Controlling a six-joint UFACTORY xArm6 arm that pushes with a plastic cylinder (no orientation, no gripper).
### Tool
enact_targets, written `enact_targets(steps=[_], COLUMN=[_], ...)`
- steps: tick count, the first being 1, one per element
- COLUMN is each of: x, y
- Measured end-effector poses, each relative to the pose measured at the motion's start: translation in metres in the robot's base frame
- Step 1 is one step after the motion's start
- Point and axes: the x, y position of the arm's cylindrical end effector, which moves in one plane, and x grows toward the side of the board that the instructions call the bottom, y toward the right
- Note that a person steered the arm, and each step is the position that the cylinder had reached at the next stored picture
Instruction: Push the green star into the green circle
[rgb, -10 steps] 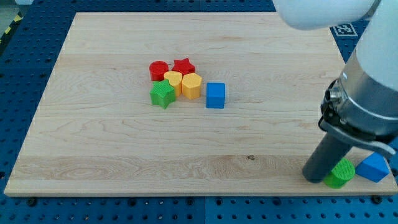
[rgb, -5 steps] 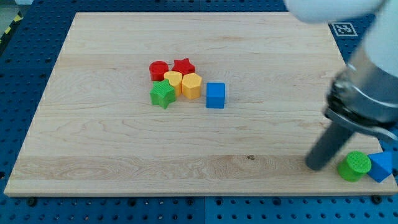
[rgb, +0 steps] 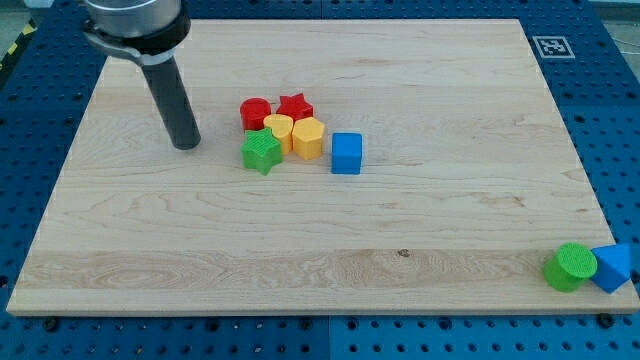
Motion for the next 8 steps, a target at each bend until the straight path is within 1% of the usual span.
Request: enact_targets(steps=[2, 4, 5, 6, 7, 8], x=[0.022, 0.023, 0.036, 0.059, 0.075, 0.076], y=[0.065, 0.121, 0.148, 0.176, 0.215, 0.255])
